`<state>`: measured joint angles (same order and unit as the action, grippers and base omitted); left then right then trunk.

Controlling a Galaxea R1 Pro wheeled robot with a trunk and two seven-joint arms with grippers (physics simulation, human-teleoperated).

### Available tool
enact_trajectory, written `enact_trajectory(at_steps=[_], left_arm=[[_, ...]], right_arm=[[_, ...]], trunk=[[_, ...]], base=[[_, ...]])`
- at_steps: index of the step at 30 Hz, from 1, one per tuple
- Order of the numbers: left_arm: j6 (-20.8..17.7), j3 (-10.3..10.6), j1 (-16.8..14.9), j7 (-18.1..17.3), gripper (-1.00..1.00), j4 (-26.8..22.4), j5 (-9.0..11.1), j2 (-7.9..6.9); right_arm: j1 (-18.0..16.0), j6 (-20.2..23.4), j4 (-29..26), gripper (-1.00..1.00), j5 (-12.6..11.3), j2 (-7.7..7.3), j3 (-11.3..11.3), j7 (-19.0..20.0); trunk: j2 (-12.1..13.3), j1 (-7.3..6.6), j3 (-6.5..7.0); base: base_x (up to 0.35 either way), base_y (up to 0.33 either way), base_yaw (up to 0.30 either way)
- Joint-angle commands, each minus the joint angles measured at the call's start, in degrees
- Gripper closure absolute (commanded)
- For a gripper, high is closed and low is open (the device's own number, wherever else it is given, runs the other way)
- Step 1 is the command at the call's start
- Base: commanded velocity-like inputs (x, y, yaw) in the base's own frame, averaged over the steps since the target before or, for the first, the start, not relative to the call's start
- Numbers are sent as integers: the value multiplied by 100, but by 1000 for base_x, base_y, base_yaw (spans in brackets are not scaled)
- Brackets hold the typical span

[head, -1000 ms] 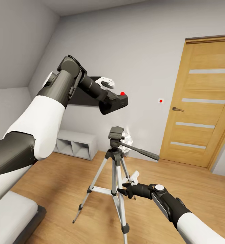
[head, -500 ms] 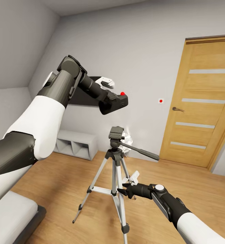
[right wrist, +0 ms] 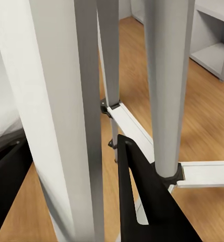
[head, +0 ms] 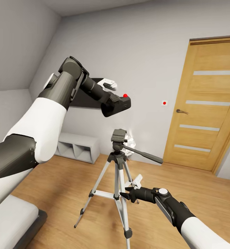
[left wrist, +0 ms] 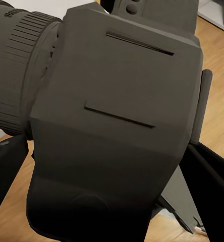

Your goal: Attach the digital camera to the camera tripod in the bedroom.

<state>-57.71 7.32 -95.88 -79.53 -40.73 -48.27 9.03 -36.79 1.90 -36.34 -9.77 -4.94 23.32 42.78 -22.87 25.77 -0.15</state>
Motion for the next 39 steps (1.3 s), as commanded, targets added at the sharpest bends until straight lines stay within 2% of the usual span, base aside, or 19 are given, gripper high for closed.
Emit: enact_trajectory(at_steps=[1, 18, 23, 30, 31, 34, 39], left_arm=[[-56, -3, -3, -54, 100, -5, -60, 2], [-56, 24, -1, -76, 100, 13, -60, 39], [-55, 112, -1, -295, 100, 19, -59, 39], [-29, 658, -1, -929, 100, 21, -59, 29], [-21, 835, -1, -1047, 100, 21, -59, 26], [-11, 1116, -1, -1047, 100, 21, -55, 22], [54, 1289, -1, -1047, 100, 22, -52, 9]], right_arm=[[-4, 21, -6, 100, -86, -7, 23, 2], [-4, 19, -4, 100, -86, -7, 23, 2], [-4, 15, -4, 100, -86, -7, 23, 2], [-4, 13, -4, 100, -86, -7, 23, 2], [-4, 13, -4, 100, -86, -7, 23, 2], [-4, 13, -4, 100, -86, -7, 23, 2], [-4, 13, -4, 100, -86, -7, 23, 2]], trunk=[[-5, 2, -2], [-5, 2, -2], [-5, 2, -2], [-5, 2, -2], [-5, 2, -2], [-5, 2, -2], [-5, 2, -2]], base=[[0, 0, 0], [0, 0, 0], [0, 0, 0], [0, 0, 0], [0, 0, 0], [0, 0, 0], [0, 0, 0]])
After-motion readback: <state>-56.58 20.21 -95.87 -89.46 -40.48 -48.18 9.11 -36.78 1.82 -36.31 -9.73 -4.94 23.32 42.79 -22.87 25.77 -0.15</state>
